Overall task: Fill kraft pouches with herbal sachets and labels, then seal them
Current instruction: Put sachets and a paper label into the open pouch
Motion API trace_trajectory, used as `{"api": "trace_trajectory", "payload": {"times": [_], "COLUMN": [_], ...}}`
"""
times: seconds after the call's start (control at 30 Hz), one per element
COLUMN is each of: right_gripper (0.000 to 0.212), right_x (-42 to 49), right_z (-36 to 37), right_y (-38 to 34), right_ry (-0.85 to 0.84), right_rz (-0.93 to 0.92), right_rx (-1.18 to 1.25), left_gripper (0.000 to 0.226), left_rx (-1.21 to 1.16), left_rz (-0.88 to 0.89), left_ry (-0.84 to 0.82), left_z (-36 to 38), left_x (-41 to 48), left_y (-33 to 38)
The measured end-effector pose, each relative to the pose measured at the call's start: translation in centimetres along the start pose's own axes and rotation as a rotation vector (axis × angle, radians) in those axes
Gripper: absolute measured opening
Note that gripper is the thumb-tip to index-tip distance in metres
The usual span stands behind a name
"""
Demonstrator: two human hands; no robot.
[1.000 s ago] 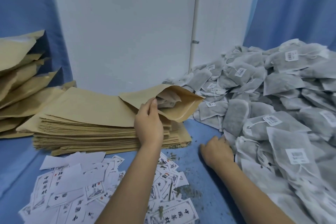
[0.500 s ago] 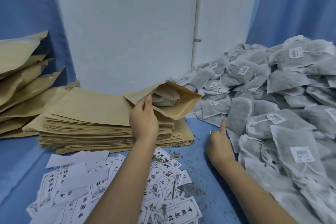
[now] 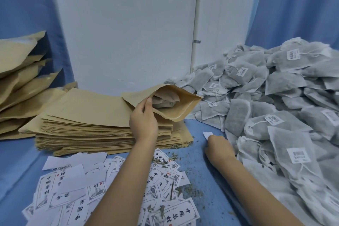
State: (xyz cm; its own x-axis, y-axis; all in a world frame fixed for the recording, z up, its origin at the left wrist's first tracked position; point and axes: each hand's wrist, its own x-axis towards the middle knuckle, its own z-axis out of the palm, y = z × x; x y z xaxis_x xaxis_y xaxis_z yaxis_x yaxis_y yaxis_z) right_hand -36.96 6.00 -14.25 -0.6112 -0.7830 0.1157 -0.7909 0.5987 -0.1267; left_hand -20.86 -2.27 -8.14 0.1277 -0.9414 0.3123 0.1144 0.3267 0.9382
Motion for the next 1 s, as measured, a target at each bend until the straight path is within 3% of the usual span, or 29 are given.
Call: {"api": "trace_trajectory", "payload": {"times": [0.13,0.23,0.3,0.4,0.5,0.6,0.8,1.0], "right_gripper": [0.015,0.018,0.015,0.023,0.035,0.038,0.025,0.015], "right_x": [-0.4,-1.4,-2.1,-2.4,-2.1,-1.4,-0.6,-1.9], "right_z": [-0.6,-1.4,-2.6,-4.7,-6.4,-6.3,-6.7,-7.0], "right_y": [0.3,0.0,-0.8,-2.3,-4.3,-6.5,-11.3,-15.7], "right_ry": [0.140,0.448,0.714,0.940,0.806,0.569,0.365,0.445], "right_rz": [-0.046,-0.133,-0.306,-0.543,-0.659,-0.626,-0.562,-0.549], "right_rx": [0.101,0.482,0.689,0.690,0.423,0.151,0.186,0.296], "left_gripper": [0.028,0.030,0.030,0.031,0.031,0.030,0.024,0.019], "left_rx": [0.009,0.070,0.117,0.147,0.146,0.148,0.128,0.061], "left_rz": [0.002,0.032,0.049,0.066,0.092,0.145,0.222,0.213], "left_ry": [-0.004,-0.039,-0.073,-0.094,-0.097,-0.089,-0.091,-0.051], "left_z": [0.0,-0.2,-0.4,-0.6,-1.0,-1.8,-5.0,-8.5], "left_x": [0.1,0.3,0.5,0.5,0.1,-0.3,-1.1,-1.6], "left_y": [0.0,0.1,0.1,0.1,0.0,0.1,0.9,1.1]}}
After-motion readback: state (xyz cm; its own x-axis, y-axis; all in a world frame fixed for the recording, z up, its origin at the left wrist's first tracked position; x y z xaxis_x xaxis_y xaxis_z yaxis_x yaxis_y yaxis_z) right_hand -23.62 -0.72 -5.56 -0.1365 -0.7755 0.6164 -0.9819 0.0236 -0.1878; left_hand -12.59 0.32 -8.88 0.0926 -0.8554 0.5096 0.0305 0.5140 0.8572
